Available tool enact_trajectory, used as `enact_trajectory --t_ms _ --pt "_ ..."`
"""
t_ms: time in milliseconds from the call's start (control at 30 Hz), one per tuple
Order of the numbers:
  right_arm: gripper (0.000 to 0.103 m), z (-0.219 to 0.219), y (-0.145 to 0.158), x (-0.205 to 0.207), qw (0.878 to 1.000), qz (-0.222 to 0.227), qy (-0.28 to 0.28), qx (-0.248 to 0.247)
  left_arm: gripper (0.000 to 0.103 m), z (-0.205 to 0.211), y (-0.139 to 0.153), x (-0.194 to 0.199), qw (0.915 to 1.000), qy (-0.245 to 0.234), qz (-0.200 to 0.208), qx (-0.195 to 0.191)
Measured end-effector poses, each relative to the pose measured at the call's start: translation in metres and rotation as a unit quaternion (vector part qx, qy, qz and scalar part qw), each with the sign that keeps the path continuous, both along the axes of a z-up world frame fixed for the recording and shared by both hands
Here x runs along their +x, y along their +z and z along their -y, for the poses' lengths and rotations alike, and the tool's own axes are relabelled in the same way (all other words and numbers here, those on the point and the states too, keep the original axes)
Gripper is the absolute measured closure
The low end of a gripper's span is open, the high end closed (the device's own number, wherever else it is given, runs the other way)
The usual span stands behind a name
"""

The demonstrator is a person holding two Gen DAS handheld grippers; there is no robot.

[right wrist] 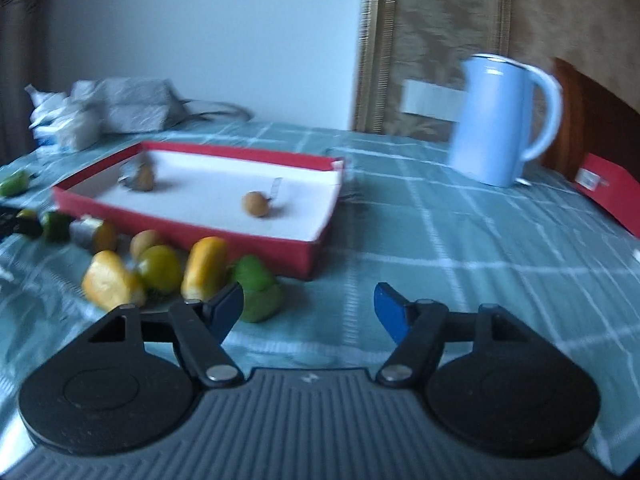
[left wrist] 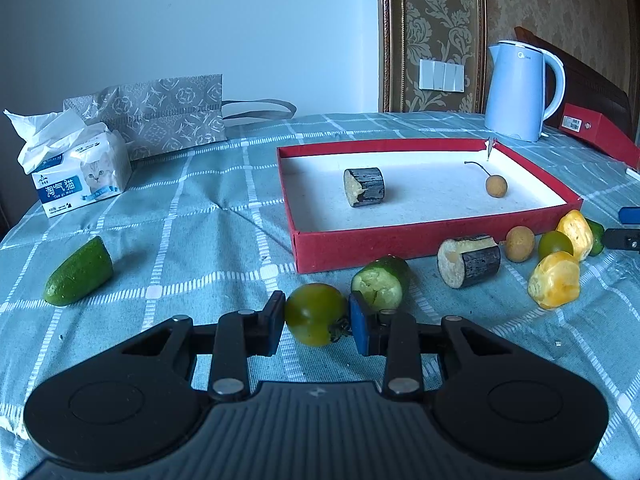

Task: Organize fruits
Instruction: 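Lift the tomato with the left gripper while the right gripper grasps a cucumber chunk, then lower the tomato into the red tray and open the left gripper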

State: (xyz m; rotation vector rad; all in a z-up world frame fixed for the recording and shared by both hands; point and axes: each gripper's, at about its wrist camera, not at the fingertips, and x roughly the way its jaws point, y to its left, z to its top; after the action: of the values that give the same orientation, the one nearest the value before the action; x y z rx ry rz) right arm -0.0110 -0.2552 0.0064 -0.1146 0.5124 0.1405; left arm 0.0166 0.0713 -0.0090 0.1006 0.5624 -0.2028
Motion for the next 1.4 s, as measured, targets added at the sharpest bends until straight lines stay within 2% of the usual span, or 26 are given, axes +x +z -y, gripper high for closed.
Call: enact_trajectory --t_ms 167,233,300,333,400,533,767,900,1167,1400 --pt "0.034 -0.01 -0.006 0.015 1.0 -0.021 0.02 -0.009 0.07 0.0 0.0 0.0 1.0 0.0 0.0 0.0" --pt "0.038 -0.012 -0.01 0.022 0.999 -0.028 0.024 -0.019 0.07 0.0 0.0 0.0 1.0 0.0 0.0 0.0" --pt "0.053 -0.016 -0.013 0.029 0.998 -0.039 0.036 -0.021 0.07 0.0 0.0 0.0 1.0 0.0 0.0 0.001" --pt "0.055 -0.017 -0.014 0.031 0.998 -0.038 0.04 -0.021 0.07 0.0 0.0 -0.001 1.0 0.0 0.0 0.001" --pt "0.068 -0.02 -0.014 0.031 0.998 -0.037 0.051 -0.023 0.07 0.0 0.0 0.0 1.0 0.0 -0.001 -0.001" --pt "0.068 -0.018 -0.014 0.032 0.998 -0.039 0.049 -0.007 0.07 0.0 0.0 -0.001 1.0 0.0 -0.001 -0.001" --pt "0.071 0.001 -0.012 0.033 0.997 -0.038 0.023 0.067 0.07 0.0 0.0 -0.001 1.0 0.0 0.0 0.0" --pt "0.071 0.004 -0.013 0.036 0.996 -0.045 0.016 0.079 0.07 0.0 0.0 -0.001 1.0 0.0 0.001 -0.001" --pt "0.071 0.003 -0.014 0.036 0.996 -0.048 0.015 0.077 0.07 -0.01 0.01 -0.008 0.9988 0.006 0.016 -0.045" --pt "0.071 0.003 -0.014 0.037 0.996 -0.048 0.016 0.077 0.07 -0.01 0.031 -0.005 0.9952 0.011 0.031 -0.092"
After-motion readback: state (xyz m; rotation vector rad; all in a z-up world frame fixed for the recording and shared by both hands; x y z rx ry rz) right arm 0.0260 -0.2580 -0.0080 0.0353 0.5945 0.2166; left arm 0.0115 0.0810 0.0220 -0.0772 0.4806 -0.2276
